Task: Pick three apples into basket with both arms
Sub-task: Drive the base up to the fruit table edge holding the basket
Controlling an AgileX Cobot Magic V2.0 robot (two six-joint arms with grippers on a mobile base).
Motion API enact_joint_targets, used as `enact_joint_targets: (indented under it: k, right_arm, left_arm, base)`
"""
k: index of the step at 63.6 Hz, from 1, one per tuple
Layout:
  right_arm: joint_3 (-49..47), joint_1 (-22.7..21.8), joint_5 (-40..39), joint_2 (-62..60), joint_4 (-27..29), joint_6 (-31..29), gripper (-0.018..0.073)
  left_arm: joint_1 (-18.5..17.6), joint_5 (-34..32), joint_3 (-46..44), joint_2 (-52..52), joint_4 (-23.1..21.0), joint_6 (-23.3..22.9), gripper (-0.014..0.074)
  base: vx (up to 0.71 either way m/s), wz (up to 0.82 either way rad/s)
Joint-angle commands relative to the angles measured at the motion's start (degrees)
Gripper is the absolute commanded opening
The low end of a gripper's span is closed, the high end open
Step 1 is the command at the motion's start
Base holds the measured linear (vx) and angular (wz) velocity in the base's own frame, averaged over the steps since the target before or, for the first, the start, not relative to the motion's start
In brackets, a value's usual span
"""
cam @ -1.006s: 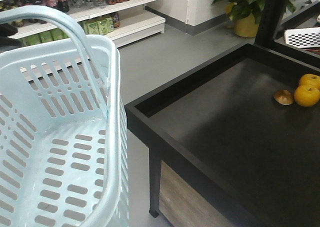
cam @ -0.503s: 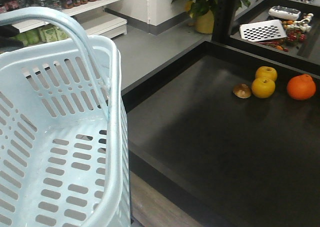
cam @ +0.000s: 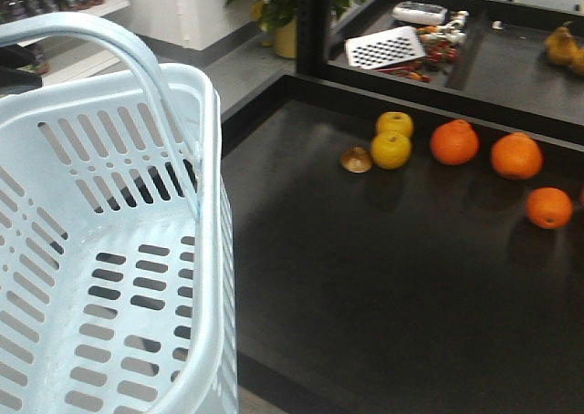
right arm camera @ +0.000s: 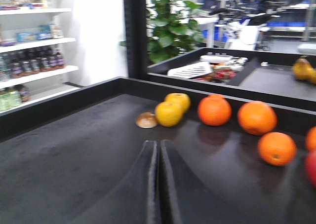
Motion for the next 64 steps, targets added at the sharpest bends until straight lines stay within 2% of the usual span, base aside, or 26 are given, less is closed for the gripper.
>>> enact_joint_targets:
  k: [1,64]
  right_arm:
    - [0.56,-0.26,-4.47,0.55,-0.14,-0.39,-0.0008]
    - [0.56,-0.26,-4.39,0.55,-0.14,-0.39,-0.0008]
  left_arm:
    - [-0.26,-2.75,-1.63,-0.74,1.5,-0.34,-0.0006]
    - [-0.26,-2.75,-1.63,-0.74,1.5,-0.34,-0.0006]
  base:
    - [0.06,-0.41]
    - [0.06,-0.37]
